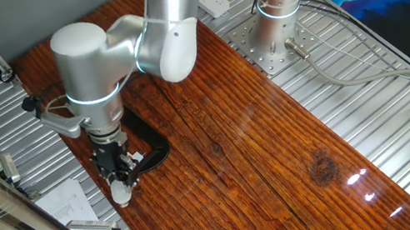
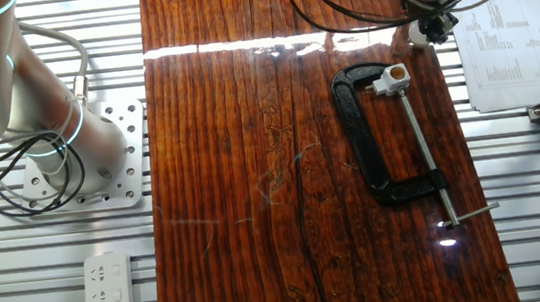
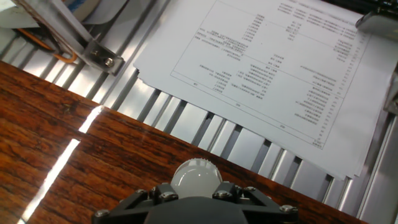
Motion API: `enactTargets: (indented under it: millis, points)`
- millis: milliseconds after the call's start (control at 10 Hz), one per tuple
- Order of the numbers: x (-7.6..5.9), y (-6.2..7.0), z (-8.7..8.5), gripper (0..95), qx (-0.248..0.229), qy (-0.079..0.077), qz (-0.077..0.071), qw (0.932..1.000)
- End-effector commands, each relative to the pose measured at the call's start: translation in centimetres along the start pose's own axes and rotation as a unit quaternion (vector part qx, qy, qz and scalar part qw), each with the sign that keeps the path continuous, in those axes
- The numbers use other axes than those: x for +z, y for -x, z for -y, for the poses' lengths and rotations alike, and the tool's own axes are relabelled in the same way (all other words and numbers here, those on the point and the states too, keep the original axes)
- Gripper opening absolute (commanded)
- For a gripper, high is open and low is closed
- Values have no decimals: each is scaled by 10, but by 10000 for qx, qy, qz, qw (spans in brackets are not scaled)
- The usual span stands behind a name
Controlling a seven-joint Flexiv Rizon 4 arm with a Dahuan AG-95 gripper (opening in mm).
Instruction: Take out the light bulb by rotating it
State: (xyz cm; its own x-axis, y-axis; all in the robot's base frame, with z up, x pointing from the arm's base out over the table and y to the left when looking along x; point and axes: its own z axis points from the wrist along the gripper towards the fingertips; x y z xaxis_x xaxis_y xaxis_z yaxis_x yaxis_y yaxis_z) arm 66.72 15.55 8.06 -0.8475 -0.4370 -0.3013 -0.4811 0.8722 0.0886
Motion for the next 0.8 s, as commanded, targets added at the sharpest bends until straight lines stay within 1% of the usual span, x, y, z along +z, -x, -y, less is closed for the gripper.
enactTargets:
  millis: [100, 300, 400, 700, 800]
  points:
    - [0, -1, 0, 380, -11, -3, 4, 10000]
    - [1, -2, 0, 380, -20, -11, -4, 10000]
    - [1, -2, 0, 570, -24, -11, -5, 10000]
    - [2, -2, 0, 570, -36, -4, -7, 10000]
    - [3, -3, 0, 760, -36, -4, -7, 10000]
